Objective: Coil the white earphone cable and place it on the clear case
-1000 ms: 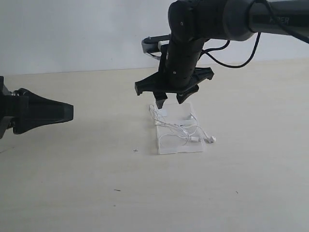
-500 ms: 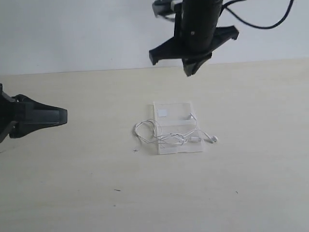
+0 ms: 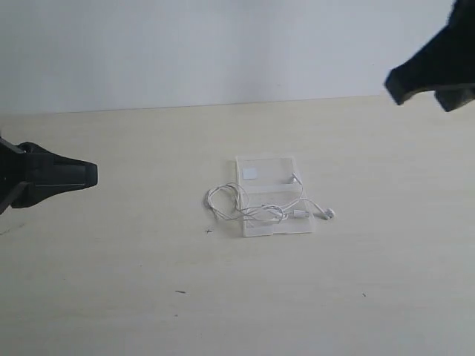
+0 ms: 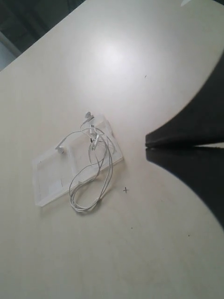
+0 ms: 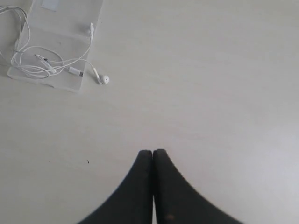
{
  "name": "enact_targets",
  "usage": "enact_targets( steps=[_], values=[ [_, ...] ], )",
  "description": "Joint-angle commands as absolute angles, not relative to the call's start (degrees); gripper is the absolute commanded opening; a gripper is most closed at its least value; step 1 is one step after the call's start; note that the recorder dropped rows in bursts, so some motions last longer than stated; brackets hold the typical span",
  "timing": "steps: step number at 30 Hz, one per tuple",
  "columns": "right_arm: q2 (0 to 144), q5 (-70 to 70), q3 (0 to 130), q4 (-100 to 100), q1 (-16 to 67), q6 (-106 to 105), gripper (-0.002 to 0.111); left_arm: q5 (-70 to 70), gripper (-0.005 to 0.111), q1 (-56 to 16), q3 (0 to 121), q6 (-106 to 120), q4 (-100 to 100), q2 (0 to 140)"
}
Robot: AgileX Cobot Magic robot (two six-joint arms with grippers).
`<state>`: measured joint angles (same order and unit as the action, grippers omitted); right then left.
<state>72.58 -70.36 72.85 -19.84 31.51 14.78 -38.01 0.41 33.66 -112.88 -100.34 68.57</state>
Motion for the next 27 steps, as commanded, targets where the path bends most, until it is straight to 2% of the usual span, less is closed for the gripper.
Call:
enact_targets(
  steps=[1,22,27],
  values=[
    [64.1,-70.0,70.6,-20.1,31.2,14.5,0.0,-37.9,0.0,0.6,33.4,-112.6,-99.9,68.6],
    [44.4,-69.4,70.6,-19.0,31.2,17.6,0.0,-37.9,0.0,0.6,33.4,-112.6,-99.9,68.6],
    [32.5,-33.0,59.2,-17.1,24.6,18.6,0.0,-37.9,0.0,0.6,33.4,-112.6,-99.9,68.6]
  ],
)
